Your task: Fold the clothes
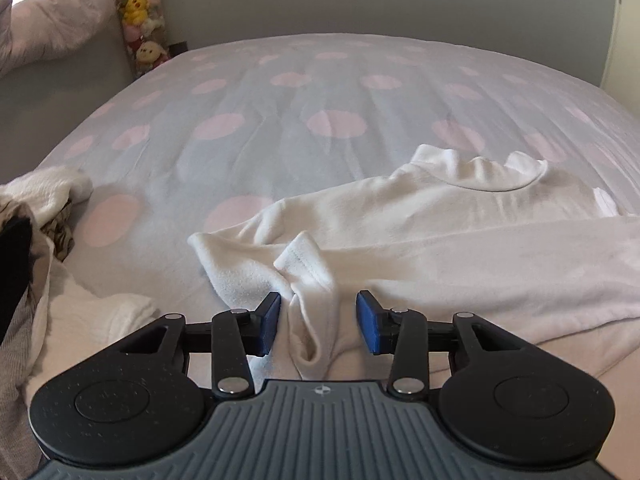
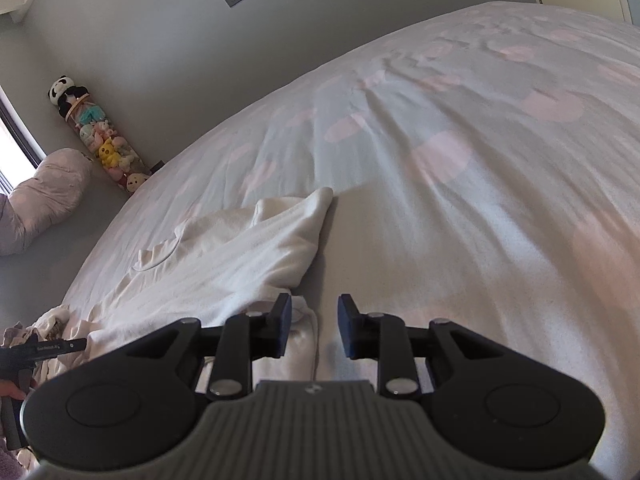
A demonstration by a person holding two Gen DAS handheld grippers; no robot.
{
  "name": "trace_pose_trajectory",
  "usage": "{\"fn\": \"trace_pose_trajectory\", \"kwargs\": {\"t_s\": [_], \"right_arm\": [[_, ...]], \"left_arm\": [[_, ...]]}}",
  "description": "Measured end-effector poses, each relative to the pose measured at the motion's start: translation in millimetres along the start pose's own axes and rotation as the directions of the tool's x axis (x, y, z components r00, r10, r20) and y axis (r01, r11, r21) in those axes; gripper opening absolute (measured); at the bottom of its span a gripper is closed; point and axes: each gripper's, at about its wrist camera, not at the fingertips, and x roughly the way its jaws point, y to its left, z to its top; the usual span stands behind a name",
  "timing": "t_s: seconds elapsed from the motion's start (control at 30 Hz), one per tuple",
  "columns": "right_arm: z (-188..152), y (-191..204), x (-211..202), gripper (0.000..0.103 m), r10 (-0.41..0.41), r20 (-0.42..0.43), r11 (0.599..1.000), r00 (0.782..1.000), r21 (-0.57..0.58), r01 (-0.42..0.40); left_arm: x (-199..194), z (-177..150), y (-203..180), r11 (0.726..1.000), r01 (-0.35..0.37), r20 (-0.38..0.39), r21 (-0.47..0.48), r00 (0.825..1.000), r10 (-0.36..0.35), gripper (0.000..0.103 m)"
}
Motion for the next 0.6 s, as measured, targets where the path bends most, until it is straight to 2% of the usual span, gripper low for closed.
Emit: {"fn": "trace_pose_trajectory", "kwargs": {"t_s": [0.1, 0.23, 0.33, 0.47, 0.6], "right_arm": [[0, -5, 6, 0.029, 0.012, -0.022, 1.000, 1.000, 0.000, -0.012], [2, -9, 8, 0.029, 0.036, -0.032, 0.999, 0.999, 0.002, -0.036], [3, -9, 8, 0.030, 0.051, -0.038, 0.999, 0.998, 0.007, -0.051], [3, -9, 8, 0.034, 0.061, -0.043, 0.998, 0.997, 0.014, -0.061], [3, -9, 8, 0.034, 0.062, -0.041, 0.998, 0.997, 0.010, -0.062]], "left_arm": [[-6, 2, -23, 0.996, 0.009, 0.029, 0.085, 1.000, -0.011, 0.039], [-12, 0, -46, 0.975, 0.009, 0.059, 0.220, 0.998, -0.022, 0.040], [-14, -2, -51, 0.966, 0.005, 0.070, 0.258, 0.997, -0.023, 0.040], [-13, 0, -32, 0.982, -0.030, 0.052, 0.185, 0.998, 0.020, 0.040], [-18, -1, 7, 0.999, -0.042, 0.035, 0.024, 0.999, 0.042, 0.040]]}}
